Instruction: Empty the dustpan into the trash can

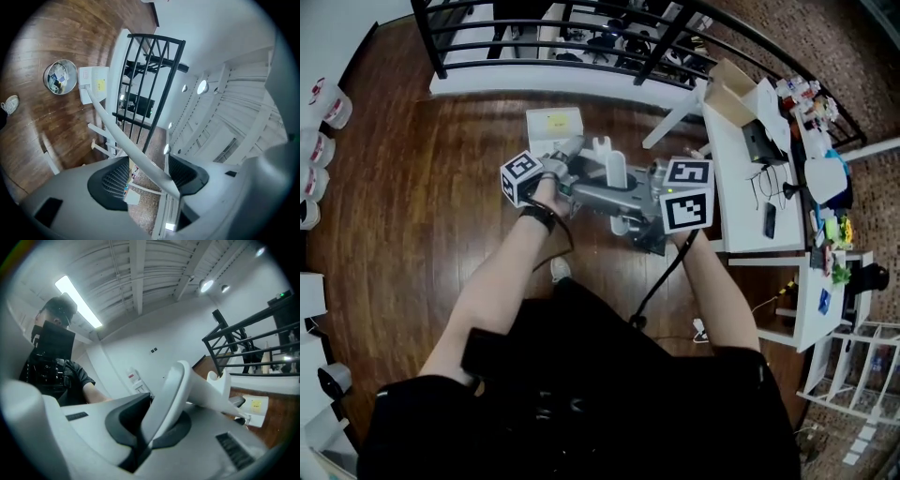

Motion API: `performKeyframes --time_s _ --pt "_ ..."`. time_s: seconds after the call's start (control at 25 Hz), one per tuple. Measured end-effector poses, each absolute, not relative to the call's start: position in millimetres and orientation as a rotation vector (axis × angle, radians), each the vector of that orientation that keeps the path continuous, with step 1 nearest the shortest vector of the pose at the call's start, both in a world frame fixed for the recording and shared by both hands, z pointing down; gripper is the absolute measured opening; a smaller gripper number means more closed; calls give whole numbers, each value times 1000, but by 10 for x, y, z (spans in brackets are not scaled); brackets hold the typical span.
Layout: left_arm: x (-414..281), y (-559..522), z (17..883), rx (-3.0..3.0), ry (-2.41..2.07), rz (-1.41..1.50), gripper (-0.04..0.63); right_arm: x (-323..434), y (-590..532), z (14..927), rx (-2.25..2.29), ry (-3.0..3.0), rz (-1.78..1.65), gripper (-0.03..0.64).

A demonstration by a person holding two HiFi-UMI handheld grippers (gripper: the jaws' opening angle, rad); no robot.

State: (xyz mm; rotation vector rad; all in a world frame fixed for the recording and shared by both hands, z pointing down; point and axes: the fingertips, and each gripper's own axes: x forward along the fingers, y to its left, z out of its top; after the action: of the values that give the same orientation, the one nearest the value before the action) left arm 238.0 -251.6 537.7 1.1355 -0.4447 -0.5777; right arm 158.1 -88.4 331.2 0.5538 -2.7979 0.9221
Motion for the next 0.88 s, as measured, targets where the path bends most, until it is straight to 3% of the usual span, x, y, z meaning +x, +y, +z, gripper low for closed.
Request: performKeyframes --time_s 0.88 --pt "2869 -1916 5846 865 -402 -640 204 1850 -141 3798 20 -2319 861 8"
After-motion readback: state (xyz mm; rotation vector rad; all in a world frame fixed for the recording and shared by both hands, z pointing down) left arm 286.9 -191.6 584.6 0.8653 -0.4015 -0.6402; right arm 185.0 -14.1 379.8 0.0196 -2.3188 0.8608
